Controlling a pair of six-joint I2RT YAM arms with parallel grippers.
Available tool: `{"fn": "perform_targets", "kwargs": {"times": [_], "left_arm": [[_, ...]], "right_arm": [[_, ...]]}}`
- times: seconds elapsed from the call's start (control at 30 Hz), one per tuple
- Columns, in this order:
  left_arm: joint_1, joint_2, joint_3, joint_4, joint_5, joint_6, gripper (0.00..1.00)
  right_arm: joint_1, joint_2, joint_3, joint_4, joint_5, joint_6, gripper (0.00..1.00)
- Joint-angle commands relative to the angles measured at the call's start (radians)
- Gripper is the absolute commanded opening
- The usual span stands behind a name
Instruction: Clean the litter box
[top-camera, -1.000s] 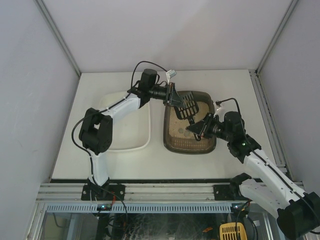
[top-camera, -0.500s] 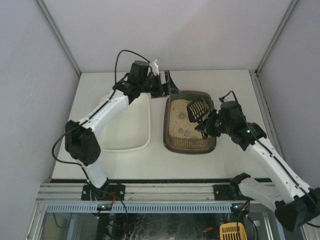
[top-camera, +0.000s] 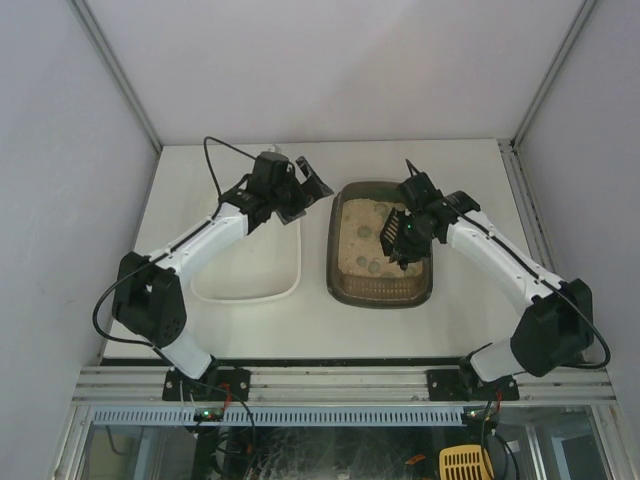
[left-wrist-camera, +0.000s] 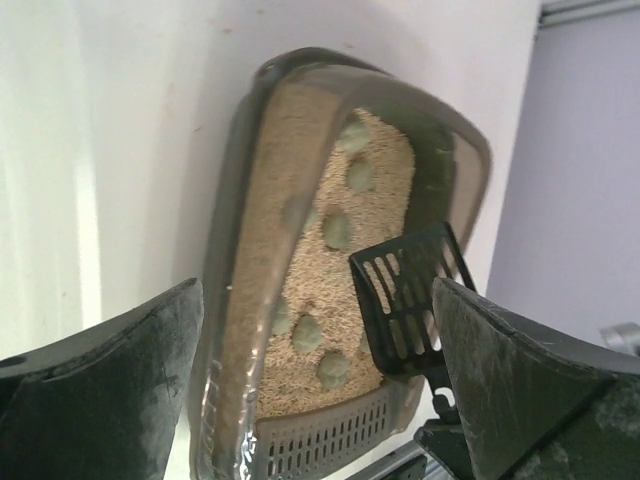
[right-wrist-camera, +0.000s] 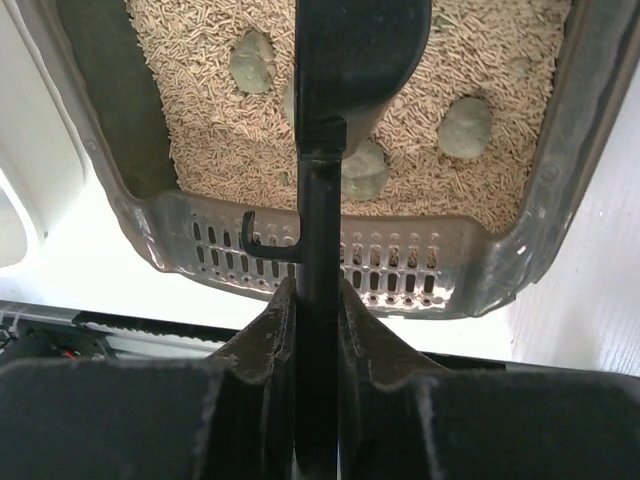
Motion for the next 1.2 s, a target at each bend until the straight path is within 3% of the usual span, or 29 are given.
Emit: {"fn": "perform_targets", "kwargs": {"times": [0.0, 0.57, 1.17], "left_arm": [[-0.008, -0.045, -0.079, 0.055, -0.079, -0.115, 1.0], [-0.013, -0.034, -0.096, 0.059, -0.07, -0.128, 1.0], [0.01, -0.055, -0.124, 0.094, -0.08, -0.087, 1.0]], "right_arm": [[0.025, 0.045, 0.083, -0.006, 0.026, -0.06, 0.0], [0.077, 0.248, 0.185, -0.005, 0.115, -0.084, 0.0], [0.081, 0.341, 0.182, 0.227, -0.021, -0.108, 0.0]]}}
